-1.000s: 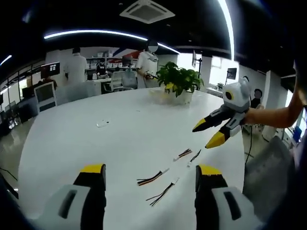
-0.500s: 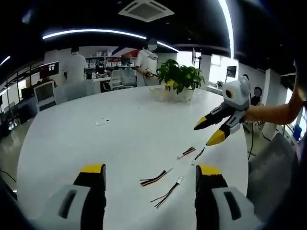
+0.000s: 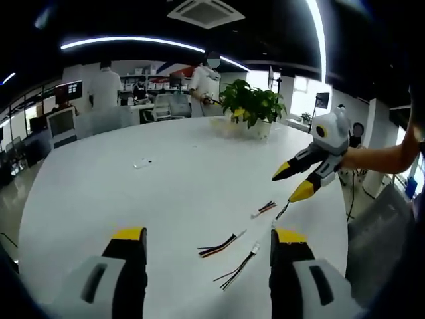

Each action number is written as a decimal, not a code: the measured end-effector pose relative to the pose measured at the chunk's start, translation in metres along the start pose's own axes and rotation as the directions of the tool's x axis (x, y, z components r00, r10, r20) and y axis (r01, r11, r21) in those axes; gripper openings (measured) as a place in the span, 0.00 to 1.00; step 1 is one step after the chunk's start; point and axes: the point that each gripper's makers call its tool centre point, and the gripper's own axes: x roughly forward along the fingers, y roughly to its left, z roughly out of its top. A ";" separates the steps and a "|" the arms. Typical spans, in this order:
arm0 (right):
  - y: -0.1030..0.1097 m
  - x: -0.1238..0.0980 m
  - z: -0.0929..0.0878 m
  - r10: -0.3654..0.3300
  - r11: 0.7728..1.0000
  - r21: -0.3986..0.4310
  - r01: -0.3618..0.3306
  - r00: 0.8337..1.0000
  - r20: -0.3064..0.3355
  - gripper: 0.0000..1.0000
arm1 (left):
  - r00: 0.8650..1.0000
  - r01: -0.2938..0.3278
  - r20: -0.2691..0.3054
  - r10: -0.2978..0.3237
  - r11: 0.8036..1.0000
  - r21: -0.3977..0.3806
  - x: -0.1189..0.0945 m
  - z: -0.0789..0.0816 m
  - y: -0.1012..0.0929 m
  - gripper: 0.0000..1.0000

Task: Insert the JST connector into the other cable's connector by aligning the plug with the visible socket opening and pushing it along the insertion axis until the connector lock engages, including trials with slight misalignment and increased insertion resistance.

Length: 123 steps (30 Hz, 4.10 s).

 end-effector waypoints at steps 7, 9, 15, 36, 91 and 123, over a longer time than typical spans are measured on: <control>-0.005 0.004 -0.002 -0.001 1.000 -0.011 0.001 1.000 -0.003 0.37 | 1.000 0.025 -0.004 -0.025 1.000 0.011 0.004 -0.005 -0.001 0.67; -0.006 0.006 -0.002 0.000 1.000 -0.019 0.000 1.000 -0.005 0.36 | 1.000 0.026 -0.003 -0.026 1.000 0.012 0.007 -0.005 -0.001 0.67; -0.009 0.011 -0.006 0.003 1.000 -0.030 -0.003 1.000 -0.020 0.36 | 0.999 0.040 -0.017 -0.040 0.999 0.014 0.017 -0.008 -0.002 0.66; -0.007 0.026 -0.012 0.025 0.993 -0.118 -0.027 0.999 -0.021 0.27 | 0.987 0.163 -0.015 -0.162 0.984 0.077 0.051 -0.018 -0.027 0.60; -0.013 0.039 -0.031 0.045 0.962 -0.266 -0.065 0.996 -0.079 0.09 | 0.964 0.264 -0.068 -0.256 0.950 0.165 0.070 -0.038 -0.041 0.44; -0.001 0.054 -0.032 0.133 0.969 -0.200 -0.142 0.989 -0.057 0.07 | 0.937 0.348 -0.060 -0.343 0.916 0.199 0.087 -0.042 -0.055 0.24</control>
